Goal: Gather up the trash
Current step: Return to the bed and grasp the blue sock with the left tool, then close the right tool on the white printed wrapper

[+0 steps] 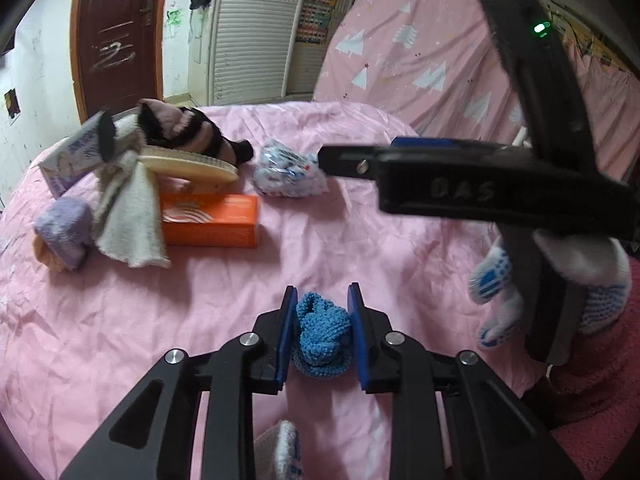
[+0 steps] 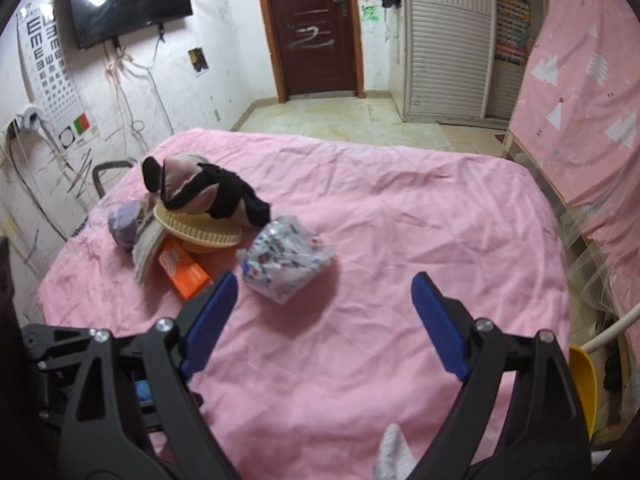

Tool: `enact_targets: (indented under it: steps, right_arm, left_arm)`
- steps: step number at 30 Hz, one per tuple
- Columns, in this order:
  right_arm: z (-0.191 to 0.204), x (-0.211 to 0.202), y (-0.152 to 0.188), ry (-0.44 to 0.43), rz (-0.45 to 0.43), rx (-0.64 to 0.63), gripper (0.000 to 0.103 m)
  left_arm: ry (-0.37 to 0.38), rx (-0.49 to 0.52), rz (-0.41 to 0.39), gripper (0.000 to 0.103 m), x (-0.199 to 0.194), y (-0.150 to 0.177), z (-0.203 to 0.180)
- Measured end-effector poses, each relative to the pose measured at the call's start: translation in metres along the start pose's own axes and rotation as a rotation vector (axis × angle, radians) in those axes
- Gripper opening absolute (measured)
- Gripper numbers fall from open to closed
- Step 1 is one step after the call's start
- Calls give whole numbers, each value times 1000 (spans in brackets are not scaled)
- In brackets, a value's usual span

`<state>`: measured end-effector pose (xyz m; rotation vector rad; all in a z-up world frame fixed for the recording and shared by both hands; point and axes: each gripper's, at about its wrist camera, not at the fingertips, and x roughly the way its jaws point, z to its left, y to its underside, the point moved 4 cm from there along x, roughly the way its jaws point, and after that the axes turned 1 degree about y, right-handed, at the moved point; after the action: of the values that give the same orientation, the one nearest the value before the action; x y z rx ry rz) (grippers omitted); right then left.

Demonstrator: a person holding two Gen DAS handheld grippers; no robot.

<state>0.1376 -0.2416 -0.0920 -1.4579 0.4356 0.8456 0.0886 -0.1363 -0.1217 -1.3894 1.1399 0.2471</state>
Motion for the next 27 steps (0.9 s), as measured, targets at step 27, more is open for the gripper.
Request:
enact_targets:
  steps: [27]
  right_arm:
    - [13, 41, -15, 16, 57, -24, 45]
  left_arm:
    - [-40, -82, -91, 16, -43, -12, 36]
